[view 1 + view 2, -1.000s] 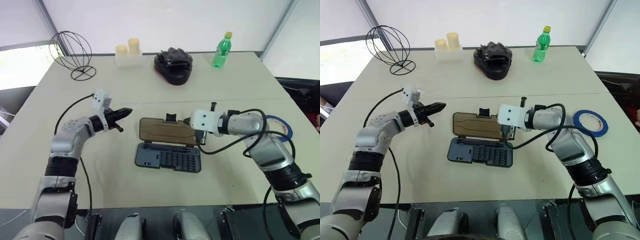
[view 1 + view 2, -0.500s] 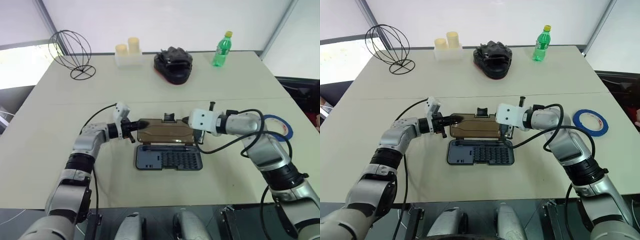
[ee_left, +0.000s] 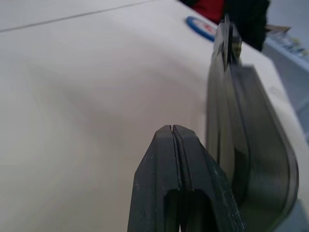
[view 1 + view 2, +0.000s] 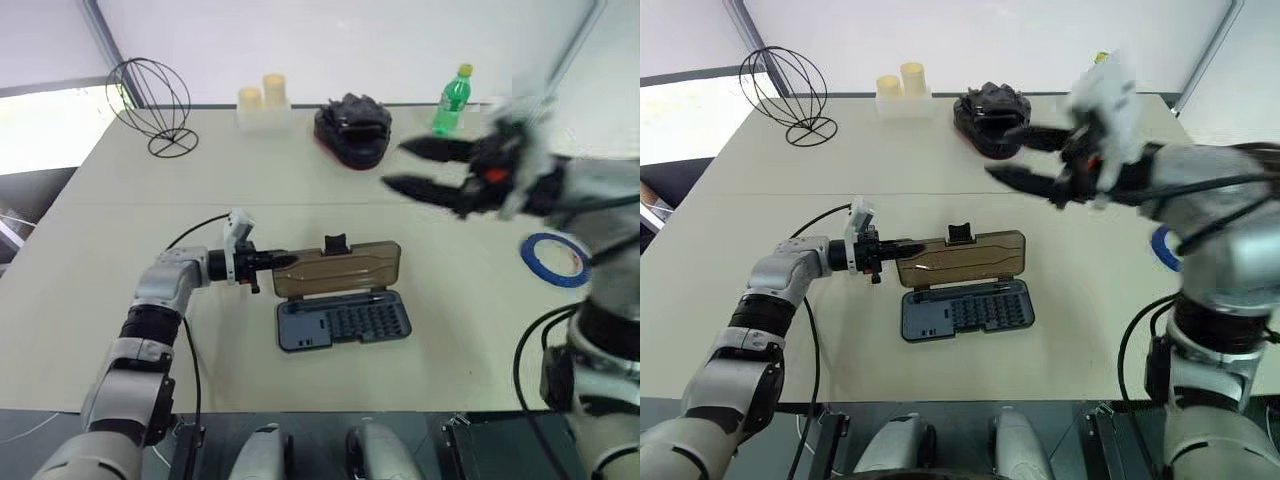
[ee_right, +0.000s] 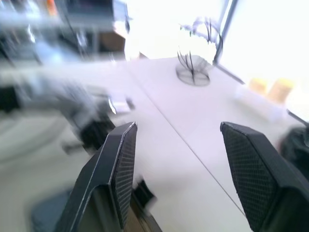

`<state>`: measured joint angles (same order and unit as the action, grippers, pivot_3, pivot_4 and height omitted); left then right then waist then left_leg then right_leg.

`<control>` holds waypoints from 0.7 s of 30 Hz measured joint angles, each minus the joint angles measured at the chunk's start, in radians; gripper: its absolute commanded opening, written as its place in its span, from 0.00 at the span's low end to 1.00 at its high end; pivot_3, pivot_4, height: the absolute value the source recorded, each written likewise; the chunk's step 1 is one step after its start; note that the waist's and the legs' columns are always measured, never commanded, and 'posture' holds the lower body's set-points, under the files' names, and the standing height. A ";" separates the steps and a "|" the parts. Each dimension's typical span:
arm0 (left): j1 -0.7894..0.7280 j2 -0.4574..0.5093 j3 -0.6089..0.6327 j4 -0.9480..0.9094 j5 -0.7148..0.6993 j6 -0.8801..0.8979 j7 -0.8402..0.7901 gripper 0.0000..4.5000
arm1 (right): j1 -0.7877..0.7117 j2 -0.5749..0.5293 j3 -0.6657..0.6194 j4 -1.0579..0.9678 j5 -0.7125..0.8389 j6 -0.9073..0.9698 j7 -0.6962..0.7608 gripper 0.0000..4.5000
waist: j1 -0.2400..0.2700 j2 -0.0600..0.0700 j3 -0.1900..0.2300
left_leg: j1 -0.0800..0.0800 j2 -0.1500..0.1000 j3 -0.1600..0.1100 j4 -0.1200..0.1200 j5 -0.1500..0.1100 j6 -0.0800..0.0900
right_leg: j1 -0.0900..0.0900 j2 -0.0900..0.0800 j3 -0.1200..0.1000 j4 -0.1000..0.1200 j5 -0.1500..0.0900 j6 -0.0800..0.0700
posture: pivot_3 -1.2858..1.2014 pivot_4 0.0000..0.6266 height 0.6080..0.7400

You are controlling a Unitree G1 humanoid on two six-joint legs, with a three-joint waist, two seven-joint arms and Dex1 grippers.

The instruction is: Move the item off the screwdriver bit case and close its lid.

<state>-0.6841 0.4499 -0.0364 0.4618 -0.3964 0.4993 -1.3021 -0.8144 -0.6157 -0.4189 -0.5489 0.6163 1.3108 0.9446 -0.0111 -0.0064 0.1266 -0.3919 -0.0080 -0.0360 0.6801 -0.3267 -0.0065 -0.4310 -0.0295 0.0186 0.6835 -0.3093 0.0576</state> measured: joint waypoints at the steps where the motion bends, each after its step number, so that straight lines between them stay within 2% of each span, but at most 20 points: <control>1: 0.002 0.015 -0.015 -0.060 -0.014 0.034 -0.023 0.00 | 0.023 -0.001 -0.020 -0.012 0.026 0.035 -0.019 0.62 | -0.001 0.000 0.000 | 0.000 0.000 0.000 0.000 0.000 0.000 | 0.000 0.000 0.000 0.000 0.000 0.000 | 0.52 0.24 1.00; 6: 0.052 0.108 -0.141 -0.354 -0.048 0.109 -0.157 0.00 | 0.124 -0.034 -0.037 -0.041 0.080 0.082 -0.106 0.62 | -0.005 0.002 0.000 | 0.001 0.000 0.001 0.000 0.000 0.000 | 0.000 0.001 0.002 0.000 0.000 0.000 | 0.52 0.24 1.00; 9: 0.129 0.154 -0.242 -0.404 0.001 0.043 -0.216 0.00 | 0.224 -0.091 0.007 -0.076 0.083 0.041 -0.129 0.62 | -0.007 0.002 0.000 | 0.001 0.000 0.001 -0.001 0.000 0.001 | 0.000 0.002 0.003 0.000 0.000 0.000 | 0.52 0.24 1.00; 13: 0.124 0.152 -0.269 -0.326 0.053 -0.045 -0.206 0.00 | 0.388 -0.172 0.142 -0.123 0.051 -0.050 -0.140 0.62 | 0.003 0.001 0.001 | 0.000 0.000 0.002 0.002 -0.003 0.005 | 0.000 0.002 0.003 -0.001 0.000 0.000 | 0.52 0.24 1.00; 18: -0.043 0.121 -0.183 -0.098 0.071 -0.096 -0.126 0.00 | 0.539 -0.222 0.297 -0.195 0.004 -0.174 -0.156 0.62 | 0.001 -0.001 0.002 | 0.000 -0.001 0.002 0.004 -0.004 0.007 | 0.001 0.002 0.002 -0.001 0.000 0.000 | 0.52 0.24 1.00; 21: -0.136 0.117 -0.136 0.002 0.070 -0.118 -0.111 0.00 | 0.562 -0.222 0.351 -0.214 -0.006 -0.210 -0.172 0.62 | -0.004 -0.001 0.002 | 0.001 0.000 0.002 0.004 -0.003 0.006 | 0.001 0.003 0.002 0.000 0.000 0.000 | 0.52 0.24 1.00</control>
<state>-0.8199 0.5669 -0.1727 0.4634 -0.3263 0.3815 -1.4131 -0.2529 -0.8373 -0.0679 -0.7624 0.6100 1.1007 0.7728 -0.0154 -0.0074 0.1287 -0.3910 -0.0084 -0.0345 0.6840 -0.3301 -0.0001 -0.4304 -0.0264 0.0210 0.6833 -0.3094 0.0578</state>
